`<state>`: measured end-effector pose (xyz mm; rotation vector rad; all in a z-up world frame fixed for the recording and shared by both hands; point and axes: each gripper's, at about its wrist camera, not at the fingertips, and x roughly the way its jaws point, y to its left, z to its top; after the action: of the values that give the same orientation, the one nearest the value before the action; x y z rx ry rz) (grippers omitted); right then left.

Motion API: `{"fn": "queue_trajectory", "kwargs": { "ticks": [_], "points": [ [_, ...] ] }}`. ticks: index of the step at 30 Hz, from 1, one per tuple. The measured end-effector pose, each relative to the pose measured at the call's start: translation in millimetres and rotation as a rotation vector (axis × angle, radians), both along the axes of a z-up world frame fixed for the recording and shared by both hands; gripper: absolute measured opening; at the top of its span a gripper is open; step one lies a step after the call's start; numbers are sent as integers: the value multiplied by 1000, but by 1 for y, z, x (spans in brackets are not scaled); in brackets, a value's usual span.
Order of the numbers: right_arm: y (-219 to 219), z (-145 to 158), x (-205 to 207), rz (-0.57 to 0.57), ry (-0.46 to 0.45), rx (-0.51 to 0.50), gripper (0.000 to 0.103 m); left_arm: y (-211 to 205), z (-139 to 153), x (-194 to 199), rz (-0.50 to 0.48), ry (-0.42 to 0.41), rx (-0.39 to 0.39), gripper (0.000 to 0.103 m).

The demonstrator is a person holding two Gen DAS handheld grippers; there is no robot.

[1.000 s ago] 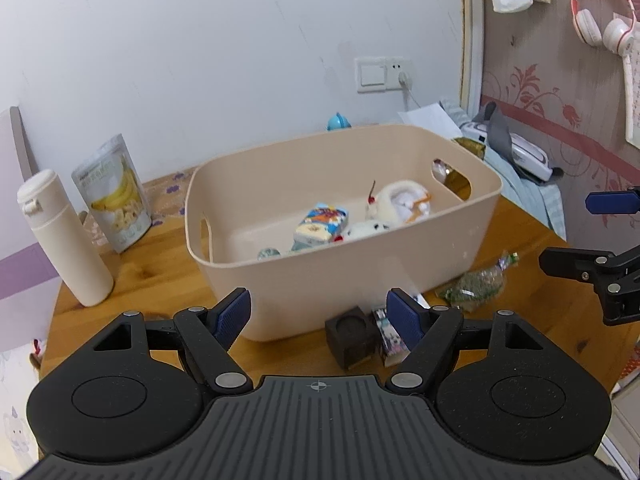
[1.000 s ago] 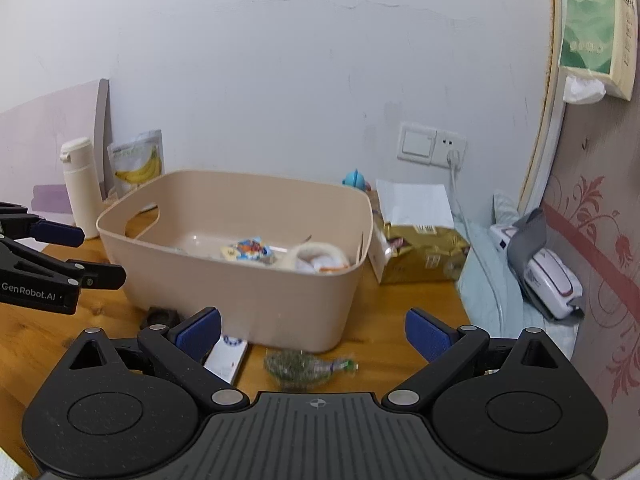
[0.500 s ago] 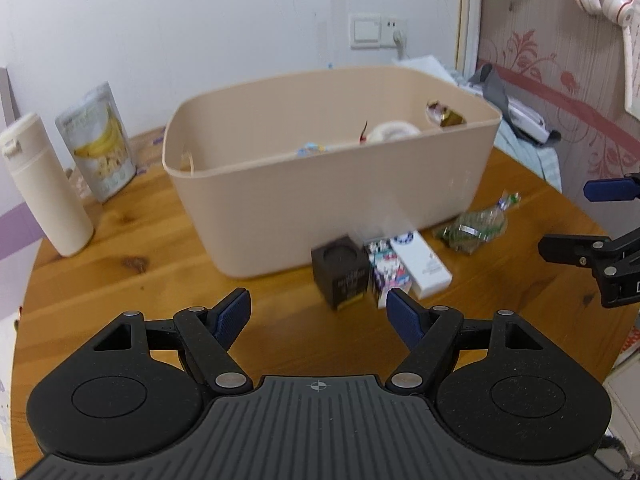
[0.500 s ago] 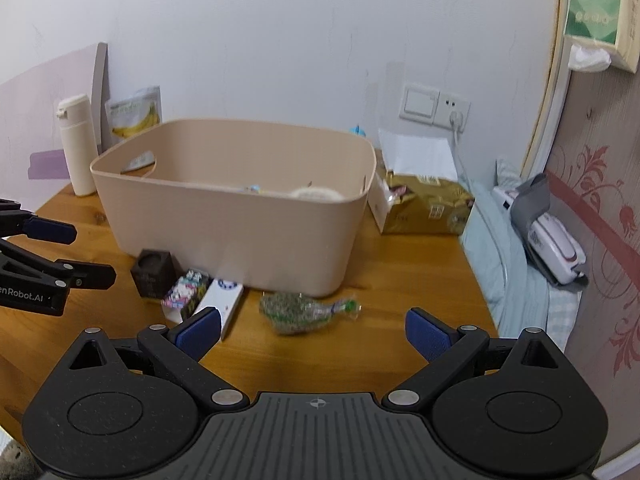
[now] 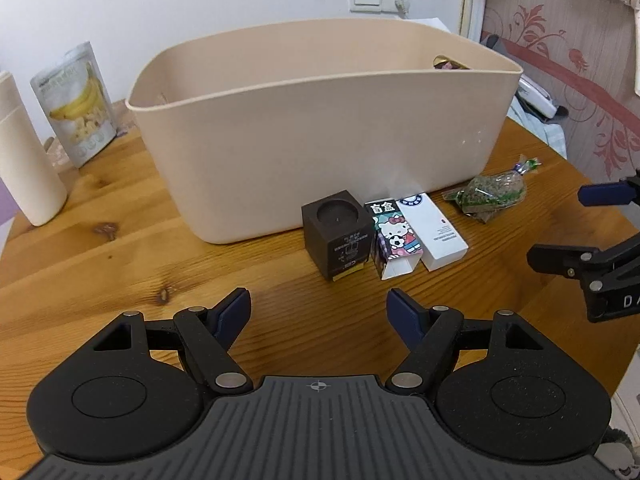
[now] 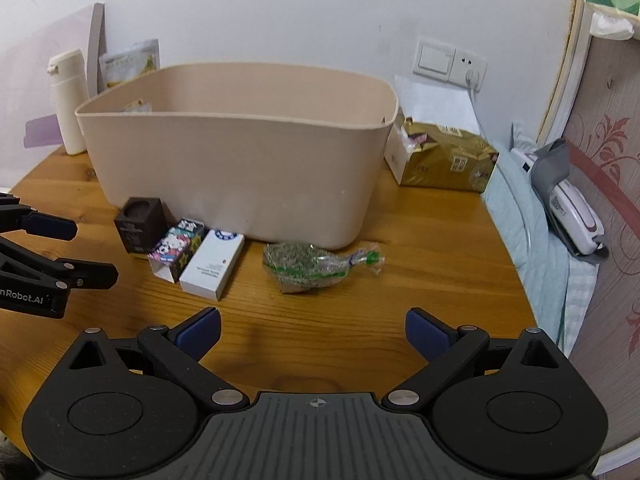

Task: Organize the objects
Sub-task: 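Grasp the black cube with the left gripper while the right gripper grasps the green herb bag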

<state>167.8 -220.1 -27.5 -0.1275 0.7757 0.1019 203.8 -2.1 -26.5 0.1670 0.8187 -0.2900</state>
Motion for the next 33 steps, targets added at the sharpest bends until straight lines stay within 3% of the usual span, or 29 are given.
{"fn": "queue_trajectory", "kwargs": {
  "ticks": [18,28,33],
  "points": [
    [3,-30,28,-7,77,-14,100,-4,-13,23,54,-7,-55,76],
    [6,-34,46,-14,58,16,99,-9,-16,36,81,-15,-55,76],
    [3,-36,55,-27,44,53,93,-12,-17,41,50,-22,-34,76]
  ]
}}
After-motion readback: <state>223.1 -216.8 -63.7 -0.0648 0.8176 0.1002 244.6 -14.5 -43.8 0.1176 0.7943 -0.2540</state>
